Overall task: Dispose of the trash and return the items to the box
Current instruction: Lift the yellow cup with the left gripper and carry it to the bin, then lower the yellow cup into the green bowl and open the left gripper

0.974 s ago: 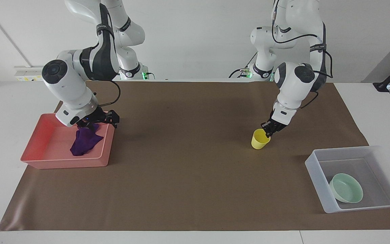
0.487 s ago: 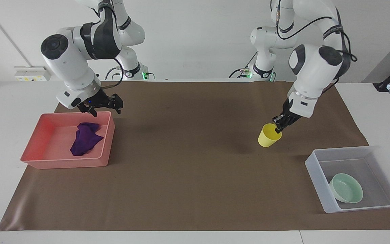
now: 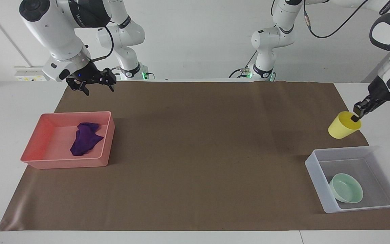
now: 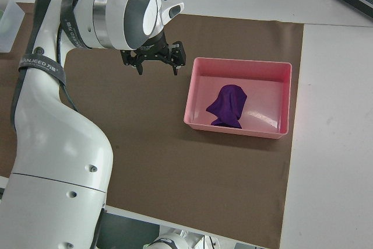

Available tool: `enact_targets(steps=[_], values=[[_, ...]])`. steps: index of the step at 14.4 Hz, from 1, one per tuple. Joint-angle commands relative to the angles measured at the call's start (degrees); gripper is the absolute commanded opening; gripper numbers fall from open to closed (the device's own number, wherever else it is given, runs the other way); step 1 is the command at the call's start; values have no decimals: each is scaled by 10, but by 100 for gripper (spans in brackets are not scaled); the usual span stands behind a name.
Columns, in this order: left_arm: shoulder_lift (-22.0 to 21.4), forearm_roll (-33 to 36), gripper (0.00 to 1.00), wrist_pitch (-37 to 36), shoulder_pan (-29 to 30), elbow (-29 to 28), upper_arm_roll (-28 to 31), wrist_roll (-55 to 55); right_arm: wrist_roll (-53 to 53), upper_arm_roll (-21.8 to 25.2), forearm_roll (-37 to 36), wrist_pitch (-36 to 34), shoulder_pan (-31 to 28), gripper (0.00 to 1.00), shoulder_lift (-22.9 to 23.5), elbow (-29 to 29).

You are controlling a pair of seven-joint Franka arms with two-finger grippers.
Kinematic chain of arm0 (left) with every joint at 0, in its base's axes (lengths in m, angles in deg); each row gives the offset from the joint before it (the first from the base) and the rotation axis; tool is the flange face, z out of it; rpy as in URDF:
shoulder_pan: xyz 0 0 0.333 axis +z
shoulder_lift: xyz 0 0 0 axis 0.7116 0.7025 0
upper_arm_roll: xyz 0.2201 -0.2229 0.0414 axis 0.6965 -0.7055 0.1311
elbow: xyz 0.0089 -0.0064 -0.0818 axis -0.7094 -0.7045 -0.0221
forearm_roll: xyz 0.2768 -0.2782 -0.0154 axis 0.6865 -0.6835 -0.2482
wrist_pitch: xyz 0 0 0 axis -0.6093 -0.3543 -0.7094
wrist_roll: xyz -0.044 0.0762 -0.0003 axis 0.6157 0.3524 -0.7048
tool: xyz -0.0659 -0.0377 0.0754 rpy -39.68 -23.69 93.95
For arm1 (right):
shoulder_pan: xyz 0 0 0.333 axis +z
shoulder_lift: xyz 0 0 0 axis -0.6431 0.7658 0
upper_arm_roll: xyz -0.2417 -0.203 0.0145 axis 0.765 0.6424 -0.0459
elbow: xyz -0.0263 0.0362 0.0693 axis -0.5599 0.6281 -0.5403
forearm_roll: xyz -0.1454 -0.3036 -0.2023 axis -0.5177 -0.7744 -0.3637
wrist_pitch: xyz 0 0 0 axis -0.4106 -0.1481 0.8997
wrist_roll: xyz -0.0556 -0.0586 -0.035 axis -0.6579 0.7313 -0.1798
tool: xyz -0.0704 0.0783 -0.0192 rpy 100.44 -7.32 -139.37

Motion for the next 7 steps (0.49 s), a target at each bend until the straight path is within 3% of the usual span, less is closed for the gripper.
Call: enact_targets(steps=[1,7], values=[[84,-18,0,75,28,41,-7,-1,-14,-1,0,-7,-2,100,2,-2],[172,-29,0,186,23,54,-8,0,-13,-2,0,-7,-7,100,1,-1]])
